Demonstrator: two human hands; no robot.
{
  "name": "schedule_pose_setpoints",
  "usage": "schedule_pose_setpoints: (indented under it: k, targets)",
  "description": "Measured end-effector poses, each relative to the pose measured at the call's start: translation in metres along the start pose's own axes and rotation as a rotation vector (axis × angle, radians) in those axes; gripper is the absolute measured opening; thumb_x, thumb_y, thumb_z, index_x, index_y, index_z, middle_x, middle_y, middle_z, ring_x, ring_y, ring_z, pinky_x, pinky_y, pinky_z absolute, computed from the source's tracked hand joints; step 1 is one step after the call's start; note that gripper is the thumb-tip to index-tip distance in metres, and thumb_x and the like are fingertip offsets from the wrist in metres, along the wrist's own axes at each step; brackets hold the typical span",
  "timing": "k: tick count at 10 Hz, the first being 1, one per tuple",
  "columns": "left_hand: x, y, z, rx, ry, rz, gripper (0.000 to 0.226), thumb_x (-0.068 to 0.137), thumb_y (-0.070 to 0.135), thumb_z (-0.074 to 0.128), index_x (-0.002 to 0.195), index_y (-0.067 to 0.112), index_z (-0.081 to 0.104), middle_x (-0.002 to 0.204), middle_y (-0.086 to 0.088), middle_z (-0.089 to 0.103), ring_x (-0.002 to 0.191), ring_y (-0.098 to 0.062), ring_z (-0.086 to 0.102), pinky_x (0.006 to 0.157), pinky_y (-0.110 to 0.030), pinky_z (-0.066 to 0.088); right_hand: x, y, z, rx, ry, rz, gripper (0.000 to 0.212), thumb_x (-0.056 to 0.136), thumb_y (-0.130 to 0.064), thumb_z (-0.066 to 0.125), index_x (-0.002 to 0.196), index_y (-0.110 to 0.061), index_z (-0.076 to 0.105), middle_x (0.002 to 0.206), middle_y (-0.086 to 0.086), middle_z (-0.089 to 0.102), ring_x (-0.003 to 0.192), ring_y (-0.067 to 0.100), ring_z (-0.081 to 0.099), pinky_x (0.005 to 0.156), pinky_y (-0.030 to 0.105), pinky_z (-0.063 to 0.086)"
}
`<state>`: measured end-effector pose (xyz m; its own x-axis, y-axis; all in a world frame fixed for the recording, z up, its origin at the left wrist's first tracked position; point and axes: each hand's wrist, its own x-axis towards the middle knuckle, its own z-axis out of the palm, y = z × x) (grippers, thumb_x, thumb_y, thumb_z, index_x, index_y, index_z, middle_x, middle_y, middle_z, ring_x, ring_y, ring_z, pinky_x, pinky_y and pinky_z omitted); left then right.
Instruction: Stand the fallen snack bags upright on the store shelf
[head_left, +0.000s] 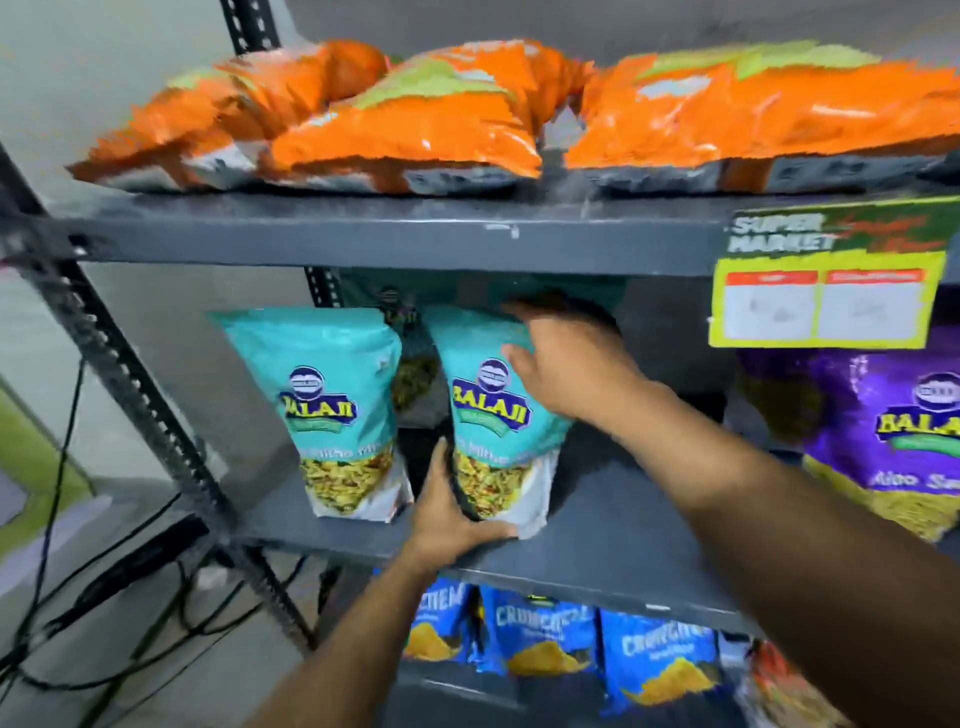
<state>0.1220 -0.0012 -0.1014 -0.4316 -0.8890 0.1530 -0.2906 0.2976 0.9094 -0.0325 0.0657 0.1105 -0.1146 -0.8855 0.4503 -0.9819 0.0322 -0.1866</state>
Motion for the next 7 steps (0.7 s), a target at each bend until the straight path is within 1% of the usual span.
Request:
schedule_pose_setpoints:
  k: [1, 2, 3, 4, 5, 6, 7]
  targets:
    - [0.007, -0.001, -0.002, 0.05, 0.047, -0.068, 0.156, 0.025, 0.061, 0.088, 0.152, 0.016, 0.008, 0.151, -0.001, 0.038, 0.141, -0.02, 0.037, 0.114, -0.047, 0.035, 0.019, -0.001, 0.002, -0.153, -0.153, 0.076, 0.043, 0.093, -0.042, 0.049, 0.132, -0.023, 0.05, 0.135, 0.012, 0.057, 0.12, 0.033, 0.056, 0.097, 0.042, 0.05]
    - [0.007, -0.005, -0.001, 0.178, 0.092, -0.084, 0.157, 0.018, 0.079, 0.076, 0.15, 0.021, 0.013, 0.149, -0.005, 0.043, 0.137, -0.024, 0.036, 0.113, -0.041, 0.035, 0.027, 0.003, 0.003, -0.16, -0.15, 0.095, 0.037, 0.095, -0.038, 0.048, 0.129, -0.024, 0.053, 0.134, 0.009, 0.058, 0.119, 0.032, 0.057, 0.097, 0.041, 0.05]
    - [0.006, -0.008, 0.002, 0.26, 0.145, -0.037, 0.134, 0.021, 0.086, 0.071, 0.136, 0.029, 0.032, 0.131, 0.003, 0.051, 0.124, -0.021, 0.041, 0.102, -0.038, 0.04, 0.032, 0.004, 0.001, -0.08, -0.159, 0.102, 0.031, 0.093, -0.033, 0.052, 0.123, -0.029, 0.058, 0.13, 0.006, 0.063, 0.114, 0.031, 0.059, 0.094, 0.039, 0.051]
    - [0.006, -0.007, 0.004, 0.347, 0.177, -0.011, 0.111, 0.026, 0.09, 0.064, 0.116, 0.029, 0.043, 0.109, 0.006, 0.056, 0.108, -0.018, 0.047, 0.091, -0.037, 0.044, 0.029, 0.002, 0.0, -0.091, -0.051, 0.1, 0.025, 0.089, -0.033, 0.054, 0.113, -0.033, 0.063, 0.116, 0.004, 0.07, 0.102, 0.032, 0.064, 0.082, 0.034, 0.053]
    - [-0.001, -0.006, 0.009, 0.417, 0.209, -0.033, 0.108, 0.025, 0.098, 0.052, 0.109, 0.03, 0.042, 0.102, 0.008, 0.057, 0.103, -0.016, 0.049, 0.091, -0.036, 0.044, 0.015, -0.002, 0.007, -0.108, 0.053, 0.039, 0.027, 0.089, -0.029, 0.055, 0.114, -0.031, 0.065, 0.114, 0.006, 0.072, 0.1, 0.035, 0.066, 0.083, 0.036, 0.053]
    - [-0.008, -0.001, 0.008, 0.425, 0.232, -0.062, 0.108, 0.027, 0.098, 0.051, 0.109, 0.03, 0.04, 0.104, 0.007, 0.057, 0.106, -0.018, 0.05, 0.096, -0.039, 0.042, 0.004, -0.012, 0.0, 0.009, 0.031, 0.038, 0.041, 0.09, -0.029, 0.059, 0.13, -0.027, 0.057, 0.131, 0.007, 0.065, 0.118, 0.033, 0.059, 0.101, 0.038, 0.047]
    - [-0.021, 0.002, 0.004, 0.41, 0.263, -0.067, 0.127, 0.031, 0.093, 0.059, 0.132, 0.02, 0.032, 0.133, -0.004, 0.047, 0.13, -0.027, 0.036, 0.108, -0.046, 0.035, -0.029, -0.019, -0.015, 0.173, 0.153, -0.1, 0.042, 0.088, -0.028, 0.063, 0.129, -0.021, 0.059, 0.128, 0.006, 0.065, 0.119, 0.026, 0.058, 0.104, 0.04, 0.045]
